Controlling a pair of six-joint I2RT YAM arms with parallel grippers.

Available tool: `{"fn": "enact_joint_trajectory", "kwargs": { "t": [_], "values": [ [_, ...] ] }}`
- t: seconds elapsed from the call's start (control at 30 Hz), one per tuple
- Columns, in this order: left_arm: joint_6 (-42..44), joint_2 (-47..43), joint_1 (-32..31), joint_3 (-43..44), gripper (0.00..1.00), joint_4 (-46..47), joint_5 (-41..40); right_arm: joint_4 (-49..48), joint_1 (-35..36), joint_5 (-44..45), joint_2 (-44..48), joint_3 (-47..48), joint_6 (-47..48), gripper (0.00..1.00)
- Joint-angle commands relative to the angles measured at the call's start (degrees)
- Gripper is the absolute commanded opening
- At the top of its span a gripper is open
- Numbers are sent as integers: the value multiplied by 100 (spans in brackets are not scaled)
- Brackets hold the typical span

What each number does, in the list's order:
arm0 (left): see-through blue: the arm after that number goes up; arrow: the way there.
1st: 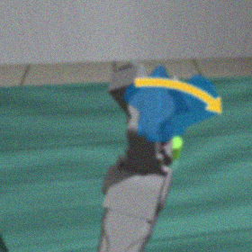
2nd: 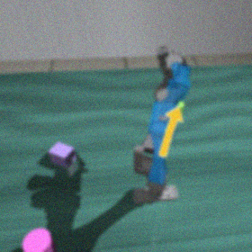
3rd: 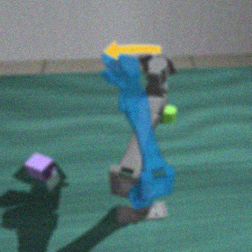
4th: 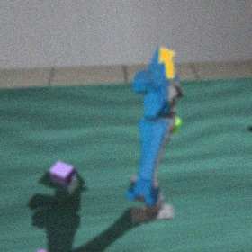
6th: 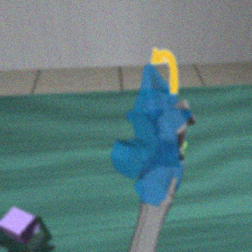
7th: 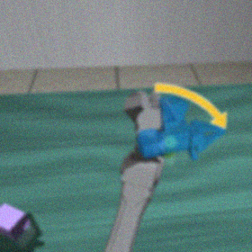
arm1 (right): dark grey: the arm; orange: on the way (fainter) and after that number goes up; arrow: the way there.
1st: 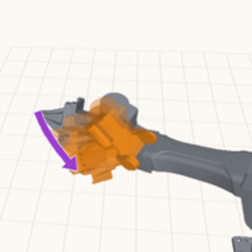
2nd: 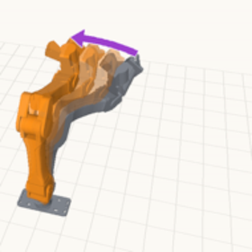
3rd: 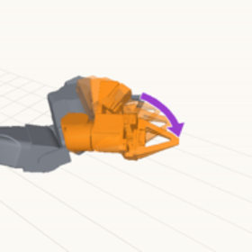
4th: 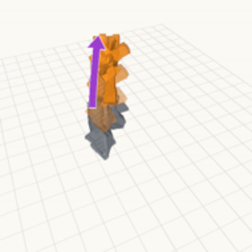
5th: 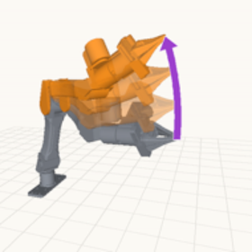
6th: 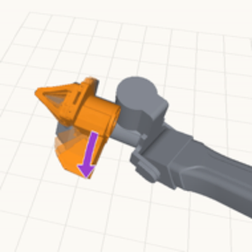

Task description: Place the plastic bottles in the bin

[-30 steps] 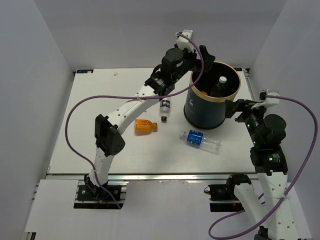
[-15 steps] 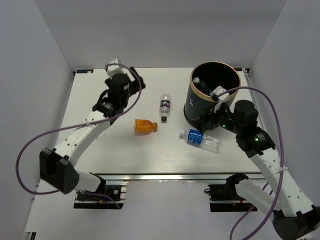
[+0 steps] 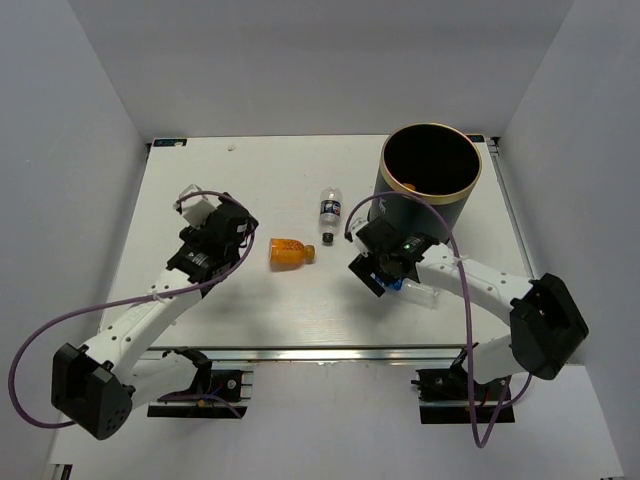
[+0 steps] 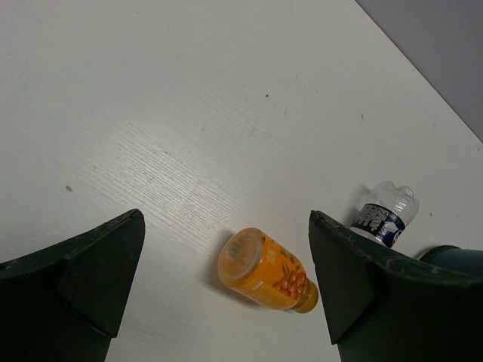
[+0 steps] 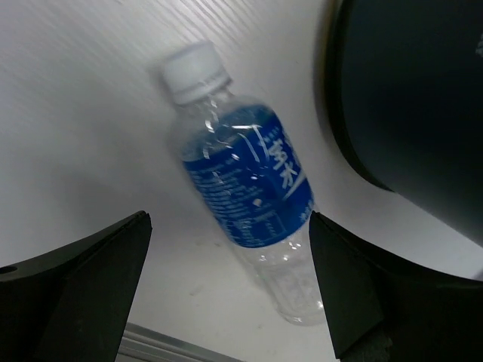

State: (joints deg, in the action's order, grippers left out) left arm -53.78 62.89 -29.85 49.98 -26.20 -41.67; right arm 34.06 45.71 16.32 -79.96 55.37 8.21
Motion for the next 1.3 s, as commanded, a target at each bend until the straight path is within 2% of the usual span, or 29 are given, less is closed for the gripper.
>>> {"fn": "enact_joint_trajectory", "kwargs": {
  "t": [0.0,0.17,0.37,0.47,0.5,0.53,0.57,0.77,0.87,0.9,0.97,1.0,1.03,1.17,1.2,1.27],
  "values": [
    [-265,-225,14,-189,98,-141,-281,233,-10,1137,-98,-52,171,90],
    [-361,-120,14,-366,98,132,-69,56,-10,760,-563,-369,585,89],
    [-388,-111,14,-357,98,18,-394,-92,-10,733,-1214,-343,743,89],
    [-396,-84,14,-313,98,-52,-394,38,-10,357,-1329,-55,788,64],
    [-397,-84,14,-296,98,-78,-394,82,-10,242,-1251,43,788,50],
    [-423,-58,14,-278,98,-122,-394,83,-10,6,-1154,104,840,32],
    [-423,-58,14,-269,98,-131,-394,57,25,-101,-1057,210,884,29],
    [-326,3,5,-129,98,-263,-263,-364,315,-901,190,868,1130,26],
    [-282,74,14,-32,98,-386,-184,-1584,307,-1280,1181,1124,921,30],
    [-300,91,14,-6,98,-482,-149,-2318,298,-1167,1359,1177,798,33],
    [-405,144,14,56,98,-571,-113,-3270,245,-290,1919,1081,159,34],
    [-466,170,14,65,98,-606,-61,-4092,210,-17,2071,1011,77,37],
    [-502,179,5,39,98,-597,-34,-4423,123,386,2212,897,84,37],
    [-476,267,14,65,98,-501,220,-5523,-141,1793,2380,940,645,33],
    [-241,320,14,65,98,-327,430,-5690,-246,2101,2284,975,830,33],
    [-2,390,14,30,98,-45,615,-5447,-825,2104,2091,1203,780,34]
  ]
}}
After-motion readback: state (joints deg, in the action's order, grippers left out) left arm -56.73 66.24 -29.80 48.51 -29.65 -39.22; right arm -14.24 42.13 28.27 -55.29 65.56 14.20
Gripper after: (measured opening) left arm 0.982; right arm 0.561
